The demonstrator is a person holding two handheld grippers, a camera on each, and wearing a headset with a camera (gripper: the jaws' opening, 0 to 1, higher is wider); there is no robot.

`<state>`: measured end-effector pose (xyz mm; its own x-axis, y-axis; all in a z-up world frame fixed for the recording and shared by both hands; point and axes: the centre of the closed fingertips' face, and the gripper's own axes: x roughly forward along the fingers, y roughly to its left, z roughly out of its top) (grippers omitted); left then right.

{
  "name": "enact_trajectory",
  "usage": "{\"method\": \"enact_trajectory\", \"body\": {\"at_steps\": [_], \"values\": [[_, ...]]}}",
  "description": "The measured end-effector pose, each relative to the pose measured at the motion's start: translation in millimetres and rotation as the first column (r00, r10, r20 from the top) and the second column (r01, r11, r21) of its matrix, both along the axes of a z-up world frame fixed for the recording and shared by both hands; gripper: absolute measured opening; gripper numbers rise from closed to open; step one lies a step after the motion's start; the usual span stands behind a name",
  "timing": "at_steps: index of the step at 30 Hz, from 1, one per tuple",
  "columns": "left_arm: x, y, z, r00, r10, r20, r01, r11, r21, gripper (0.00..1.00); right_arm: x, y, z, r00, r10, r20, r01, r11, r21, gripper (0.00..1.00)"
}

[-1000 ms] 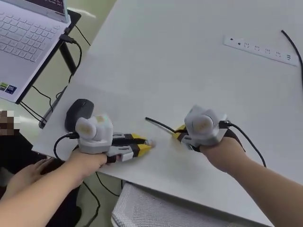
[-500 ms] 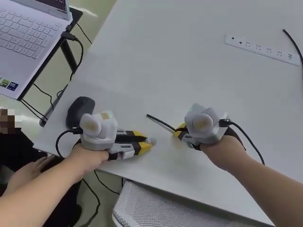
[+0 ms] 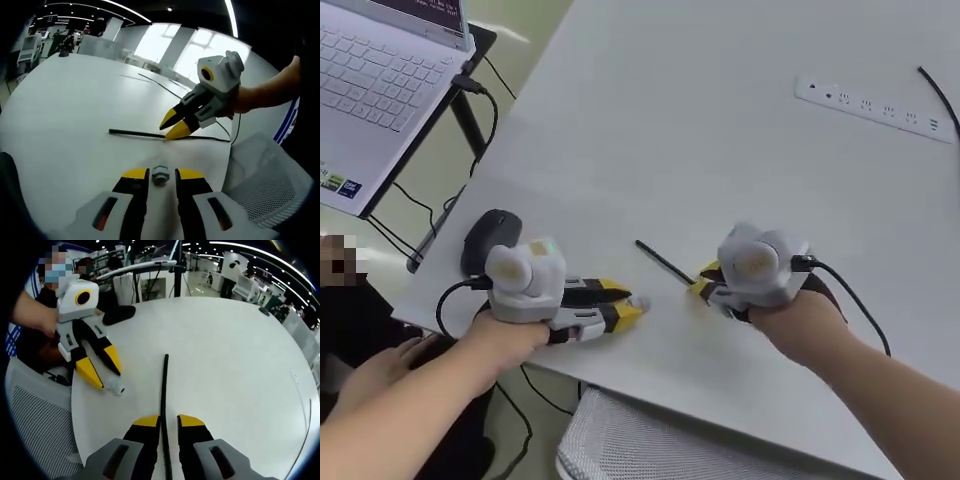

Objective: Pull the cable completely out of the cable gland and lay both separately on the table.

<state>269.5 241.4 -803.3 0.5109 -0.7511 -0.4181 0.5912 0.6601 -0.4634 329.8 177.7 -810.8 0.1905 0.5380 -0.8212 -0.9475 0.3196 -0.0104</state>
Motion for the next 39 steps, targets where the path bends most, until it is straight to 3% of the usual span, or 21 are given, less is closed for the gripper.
{"method": "enact_trajectory", "body": {"at_steps": [7, 12, 21, 26, 30, 39], "values": [[3.9, -1.8, 13.2, 1.000, 0.022, 0.006, -0.022, 1.000, -0.013, 0.26, 13.8, -13.1, 30.7, 0.998, -0.059, 0.021, 0.057, 0.995, 0.080, 0.19], [5.2, -0.7, 20.5, 0.999, 0.039, 0.014, -0.039, 0.999, -0.008, 0.32, 14.4, -20.9, 49.3, 0.996, -0.093, 0.014, 0.090, 0.986, 0.144, 0.24], [2.4, 1.1, 42.1, 0.997, 0.069, 0.033, -0.070, 0.998, 0.001, 0.37, 2.7, -51.9, 80.8, 0.993, -0.122, -0.001, 0.119, 0.967, 0.226, 0.36], [-3.1, -3.0, 49.4, 0.998, 0.031, 0.055, -0.036, 0.996, 0.077, 0.40, -7.9, -78.6, 101.1, 0.991, -0.135, -0.001, 0.131, 0.957, 0.260, 0.40], [-6.0, -11.1, 63.0, 0.997, 0.015, 0.073, -0.022, 0.995, 0.093, 0.45, -14.9, -105.4, 116.8, 0.985, -0.175, -0.010, 0.170, 0.937, 0.304, 0.45], [-15.0, -18.4, 87.4, 0.996, 0.034, 0.088, -0.042, 0.995, 0.092, 0.55, -37.9, -154.4, 131.9, 0.975, -0.222, -0.022, 0.216, 0.913, 0.345, 0.54]]}}
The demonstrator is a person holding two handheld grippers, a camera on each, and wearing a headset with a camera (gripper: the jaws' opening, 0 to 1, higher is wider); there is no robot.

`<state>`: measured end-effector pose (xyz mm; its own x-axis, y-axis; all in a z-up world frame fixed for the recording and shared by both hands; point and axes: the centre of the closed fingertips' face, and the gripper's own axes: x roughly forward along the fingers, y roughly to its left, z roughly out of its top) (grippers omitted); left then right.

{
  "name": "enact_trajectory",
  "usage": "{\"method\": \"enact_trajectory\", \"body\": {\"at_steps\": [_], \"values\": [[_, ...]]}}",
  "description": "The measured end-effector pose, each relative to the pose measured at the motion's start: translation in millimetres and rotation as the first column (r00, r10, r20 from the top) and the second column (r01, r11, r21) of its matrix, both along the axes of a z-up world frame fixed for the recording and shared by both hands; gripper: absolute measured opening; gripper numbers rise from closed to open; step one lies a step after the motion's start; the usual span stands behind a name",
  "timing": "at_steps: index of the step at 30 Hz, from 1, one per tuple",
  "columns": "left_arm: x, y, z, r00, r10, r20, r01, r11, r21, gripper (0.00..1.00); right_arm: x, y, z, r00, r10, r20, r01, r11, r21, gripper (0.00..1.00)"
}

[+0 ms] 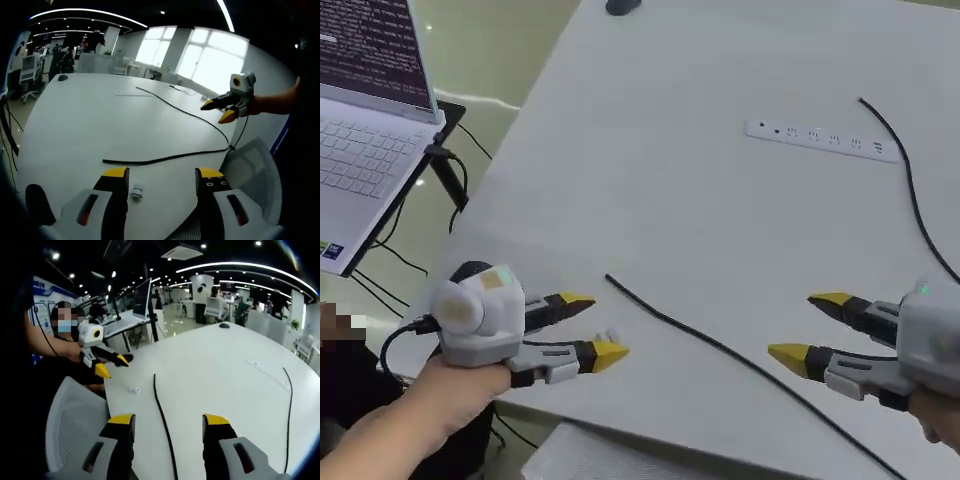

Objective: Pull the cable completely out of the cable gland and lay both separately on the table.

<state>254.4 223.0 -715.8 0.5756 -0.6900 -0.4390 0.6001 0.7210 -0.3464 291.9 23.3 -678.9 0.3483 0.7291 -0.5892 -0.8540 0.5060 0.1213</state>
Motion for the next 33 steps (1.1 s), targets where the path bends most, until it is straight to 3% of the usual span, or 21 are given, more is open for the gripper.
{"method": "enact_trajectory", "body": {"at_steps": [6, 9, 15, 20, 26, 29, 33], "values": [[-9.6, -8.4, 11.1, 1.000, -0.003, -0.006, 0.003, 1.000, -0.003, 0.62, -14.4, -24.4, 3.8, 0.999, -0.030, 0.010, 0.030, 0.999, 0.036, 0.61], [-13.2, -9.9, 8.9, 1.000, 0.005, -0.014, -0.005, 1.000, 0.010, 0.66, -23.5, -35.7, 1.6, 0.999, -0.040, 0.000, 0.040, 0.998, 0.052, 0.64], [-21.4, -16.6, 5.2, 0.999, 0.006, -0.035, -0.005, 0.999, 0.033, 0.71, -36.2, -62.5, -11.3, 0.997, -0.071, -0.019, 0.072, 0.995, 0.063, 0.70], [-25.0, -24.3, 10.3, 1.000, 0.000, -0.020, 0.001, 0.999, 0.036, 0.78, -42.0, -84.1, -25.1, 0.993, -0.108, -0.042, 0.110, 0.992, 0.056, 0.75], [-29.1, -23.9, 7.3, 0.999, 0.010, -0.040, -0.008, 0.999, 0.048, 0.85, -47.6, -94.0, -34.5, 0.991, -0.111, -0.072, 0.115, 0.991, 0.061, 0.87], [-32.0, -19.2, 3.1, 0.997, 0.034, -0.070, -0.030, 0.998, 0.054, 0.90, -49.6, -93.0, -34.6, 0.991, -0.104, -0.086, 0.109, 0.992, 0.063, 0.91], [-32.0, -13.2, 1.3, 0.994, 0.061, -0.086, -0.057, 0.997, 0.055, 0.97, -50.7, -88.1, -34.0, 0.990, -0.095, -0.102, 0.104, 0.991, 0.084, 0.98]]}}
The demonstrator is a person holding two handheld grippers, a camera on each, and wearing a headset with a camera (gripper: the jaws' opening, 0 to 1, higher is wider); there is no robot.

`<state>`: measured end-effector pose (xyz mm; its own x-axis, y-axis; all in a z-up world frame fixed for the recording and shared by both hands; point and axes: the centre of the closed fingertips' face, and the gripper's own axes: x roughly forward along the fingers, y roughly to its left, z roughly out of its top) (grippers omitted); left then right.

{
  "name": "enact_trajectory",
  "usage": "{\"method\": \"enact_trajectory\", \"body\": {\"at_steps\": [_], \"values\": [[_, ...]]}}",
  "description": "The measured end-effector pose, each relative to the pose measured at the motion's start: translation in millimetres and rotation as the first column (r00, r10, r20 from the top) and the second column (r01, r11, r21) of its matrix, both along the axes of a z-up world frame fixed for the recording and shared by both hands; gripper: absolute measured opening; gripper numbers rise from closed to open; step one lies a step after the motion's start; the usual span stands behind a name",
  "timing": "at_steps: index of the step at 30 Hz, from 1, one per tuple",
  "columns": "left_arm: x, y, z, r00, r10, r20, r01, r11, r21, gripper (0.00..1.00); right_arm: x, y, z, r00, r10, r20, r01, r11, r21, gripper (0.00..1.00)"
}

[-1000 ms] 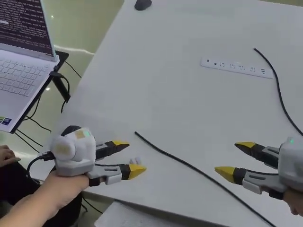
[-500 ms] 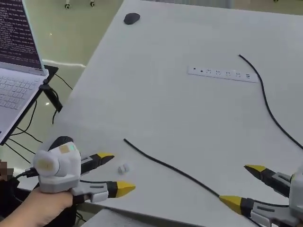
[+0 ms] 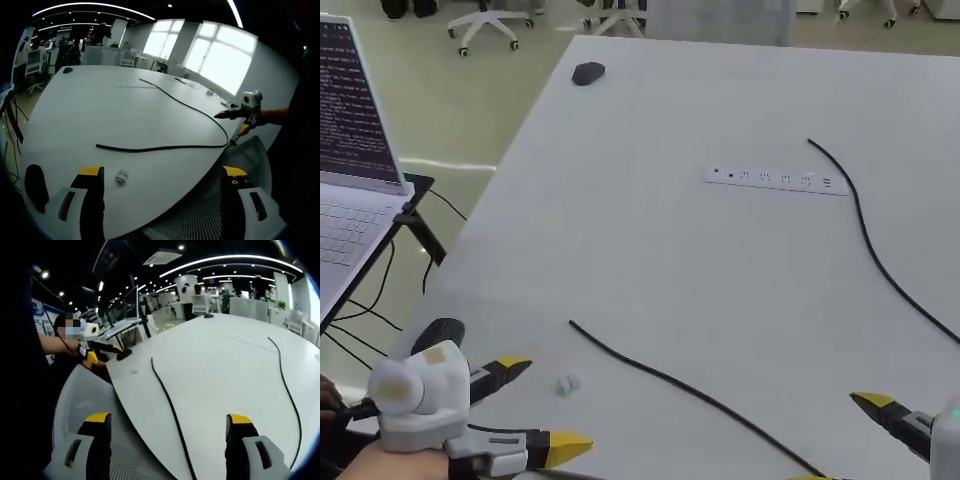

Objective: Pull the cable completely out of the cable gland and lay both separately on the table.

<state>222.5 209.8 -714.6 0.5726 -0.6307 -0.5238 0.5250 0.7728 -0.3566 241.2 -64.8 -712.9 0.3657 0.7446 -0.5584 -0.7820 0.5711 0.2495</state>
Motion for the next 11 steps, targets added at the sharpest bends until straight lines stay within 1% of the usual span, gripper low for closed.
{"method": "enact_trajectory", "body": {"at_steps": [2, 7, 11], "values": [[0.1, -0.1, 0.9, 1.000, 0.005, 0.000, -0.005, 1.000, -0.003, 0.99, -1.1, 1.3, -0.1, 1.000, 0.005, -0.002, -0.005, 1.000, 0.001, 0.98], [-0.8, -2.2, 5.1, 1.000, 0.005, -0.004, -0.005, 1.000, -0.009, 0.99, -5.8, 4.6, -2.0, 1.000, 0.027, -0.011, -0.027, 1.000, 0.002, 0.99], [0.3, -4.3, 7.7, 1.000, 0.006, 0.004, -0.006, 1.000, -0.018, 0.99, -8.7, 5.2, -2.6, 0.999, 0.036, -0.018, -0.036, 0.999, 0.002, 0.99]]}}
